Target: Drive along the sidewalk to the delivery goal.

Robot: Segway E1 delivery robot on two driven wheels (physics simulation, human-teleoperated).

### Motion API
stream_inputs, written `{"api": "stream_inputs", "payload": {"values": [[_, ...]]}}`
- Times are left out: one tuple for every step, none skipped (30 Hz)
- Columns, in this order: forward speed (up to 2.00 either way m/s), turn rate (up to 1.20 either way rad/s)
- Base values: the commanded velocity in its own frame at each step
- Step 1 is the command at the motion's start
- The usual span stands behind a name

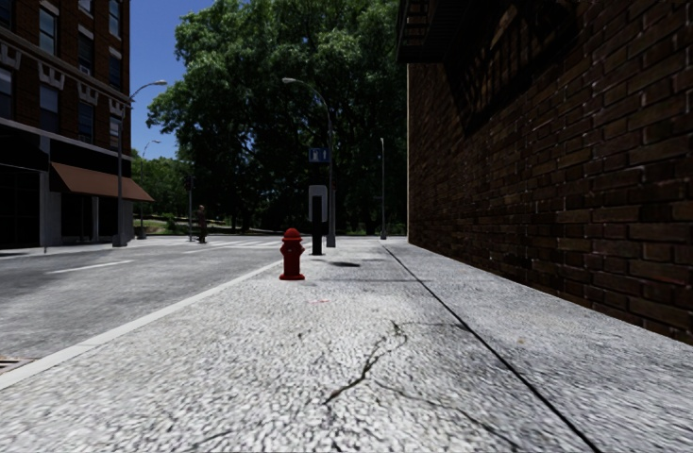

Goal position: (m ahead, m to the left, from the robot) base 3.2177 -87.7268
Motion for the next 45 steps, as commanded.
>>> {"api": "stream_inputs", "payload": {"values": [[1.95,0.00],[1.95,0.00],[1.96,0.00],[1.97,0.00],[1.98,0.00],[2.00,0.00],[2.00,0.00],[2.00,0.00],[2.00,-0.06],[2.00,-0.34],[2.00,-0.63],[1.98,-0.82],[1.86,-0.96],[1.76,-0.99],[1.69,-0.28],[1.64,-0.10],[1.59,-0.04],[1.54,-0.03],[1.49,-0.11],[1.48,-0.34],[1.48,-0.34],[1.47,-0.61],[1.47,-0.83],[1.47,-0.98],[1.47,-1.02],[1.47,-1.02],[1.47,-0.55],[1.47,-0.55],[1.47,-0.05],[1.47,0.00],[1.47,0.00],[1.47,0.00],[1.47,0.00],[1.47,0.00],[1.47,-0.66],[1.46,-0.84],[1.46,-0.77],[1.46,0.00],[1.46,0.00],[1.46,0.00],[1.46,0.00],[1.46,0.00],[1.46,0.00],[1.50,0.00],[1.57,0.00]]}}
